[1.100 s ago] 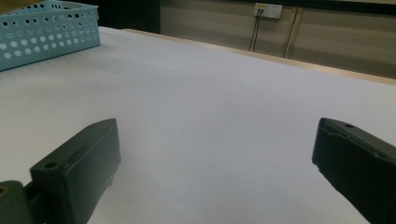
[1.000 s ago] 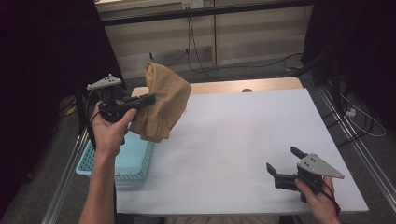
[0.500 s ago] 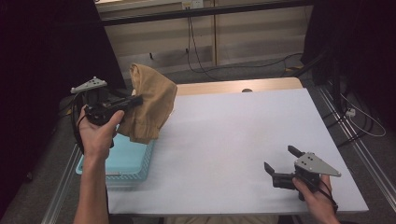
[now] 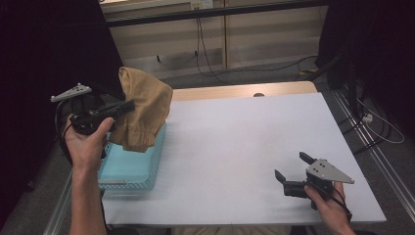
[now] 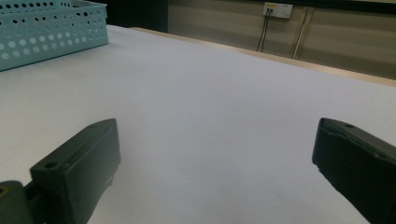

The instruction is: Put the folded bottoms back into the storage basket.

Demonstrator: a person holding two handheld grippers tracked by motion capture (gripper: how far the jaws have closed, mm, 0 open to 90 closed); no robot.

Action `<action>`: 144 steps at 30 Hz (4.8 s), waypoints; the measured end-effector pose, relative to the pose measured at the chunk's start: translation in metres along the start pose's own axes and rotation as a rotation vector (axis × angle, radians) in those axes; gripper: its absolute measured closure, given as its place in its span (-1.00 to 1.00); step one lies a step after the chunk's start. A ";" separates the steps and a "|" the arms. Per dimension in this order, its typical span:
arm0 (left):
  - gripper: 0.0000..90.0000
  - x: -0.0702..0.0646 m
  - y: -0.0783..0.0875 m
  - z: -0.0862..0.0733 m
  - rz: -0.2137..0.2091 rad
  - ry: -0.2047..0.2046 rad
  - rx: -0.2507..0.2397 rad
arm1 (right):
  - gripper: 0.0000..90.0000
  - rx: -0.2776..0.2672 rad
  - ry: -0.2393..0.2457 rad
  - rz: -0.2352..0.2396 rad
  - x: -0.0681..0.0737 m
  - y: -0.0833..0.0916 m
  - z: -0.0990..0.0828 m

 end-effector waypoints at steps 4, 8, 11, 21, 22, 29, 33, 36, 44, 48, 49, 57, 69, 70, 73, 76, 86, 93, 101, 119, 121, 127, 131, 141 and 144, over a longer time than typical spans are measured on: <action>0.92 0.008 0.007 0.000 0.007 0.011 -0.007 | -0.98 -0.001 0.000 -0.005 -0.001 0.001 0.000; 0.92 0.015 0.010 -0.001 0.019 0.023 -0.010 | -0.98 -0.002 0.000 -0.005 -0.001 0.001 0.000; 0.92 0.019 0.010 -0.003 0.035 0.027 -0.004 | -0.98 -0.001 0.002 -0.004 -0.001 0.001 0.000; 0.92 0.030 0.005 -0.010 0.061 0.045 0.024 | -0.98 -0.002 0.001 -0.002 0.000 0.001 0.000; 0.92 0.031 0.004 -0.011 0.062 0.046 0.027 | -0.98 -0.001 0.003 -0.001 0.000 0.001 0.000; 0.92 0.041 0.002 -0.016 0.084 0.058 0.046 | -0.98 -0.002 0.000 0.000 -0.001 0.001 0.000; 0.92 0.046 0.000 -0.019 0.093 0.068 0.055 | -0.98 -0.002 0.001 -0.001 -0.001 0.001 0.000; 0.92 0.048 0.001 -0.019 0.098 0.074 0.049 | -0.98 -0.002 0.001 0.000 0.000 0.001 0.000; 0.92 0.051 -0.001 -0.022 0.106 0.077 0.063 | -0.98 -0.003 0.003 0.001 0.000 0.002 0.000; 0.92 0.055 -0.004 -0.026 0.115 0.082 0.077 | -0.98 -0.003 0.003 0.000 0.000 0.002 0.000; 0.92 0.056 -0.005 -0.027 0.119 0.080 0.083 | -0.98 -0.003 0.002 0.000 0.000 0.002 0.000; 0.92 0.071 -0.018 -0.041 0.162 0.088 0.129 | -0.98 0.004 0.004 0.008 0.001 0.001 -0.001; 0.92 0.068 -0.023 -0.049 0.146 0.090 0.165 | -0.98 0.006 0.004 0.006 0.000 0.001 -0.001; 0.92 0.067 -0.022 -0.049 0.143 0.091 0.168 | -0.98 0.006 0.004 0.005 0.000 0.001 -0.001; 0.92 0.063 -0.020 -0.049 0.153 0.089 0.167 | -0.98 0.008 0.002 0.002 -0.001 0.001 -0.001; 0.92 0.060 -0.019 -0.051 0.161 0.072 0.178 | -0.98 0.009 0.002 -0.002 -0.002 0.000 -0.002; 0.92 0.059 -0.025 -0.062 0.164 0.074 0.205 | -0.98 0.011 0.002 0.000 0.000 0.000 -0.002; 0.92 0.060 -0.029 -0.070 0.165 0.081 0.229 | -0.98 0.005 0.006 0.005 0.000 0.002 -0.001; 0.92 0.065 -0.036 -0.080 0.159 0.109 0.253 | -0.98 0.009 0.007 0.008 0.001 0.001 -0.001; 0.92 0.070 -0.050 -0.098 0.167 0.187 0.296 | -0.99 0.005 0.004 0.007 0.000 0.002 -0.001; 0.92 0.074 -0.048 -0.099 0.159 0.198 0.293 | -0.99 0.006 0.004 0.007 0.000 0.001 -0.001; 0.91 0.089 -0.048 -0.107 0.188 0.198 0.303 | -0.99 0.007 0.006 0.010 0.001 0.001 -0.001; 0.91 0.100 -0.048 -0.113 0.203 0.207 0.314 | -0.99 0.008 0.005 0.008 0.000 0.001 -0.001; 0.91 0.118 -0.046 -0.123 0.212 0.237 0.321 | -0.99 0.009 0.006 0.009 0.000 0.001 -0.001; 0.91 0.122 -0.046 -0.125 0.210 0.243 0.323 | -0.98 0.009 0.006 0.009 0.000 0.001 -0.001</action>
Point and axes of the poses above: each handheld gripper's, and its own axes: y roughly backward along the jaws, z roughly out of its top, x roughly to its left, the point moved 9 cm from there along -y, roughly forward along the jaws, and after that the axes turned 9 degrees about z, right-handed, at the moved point
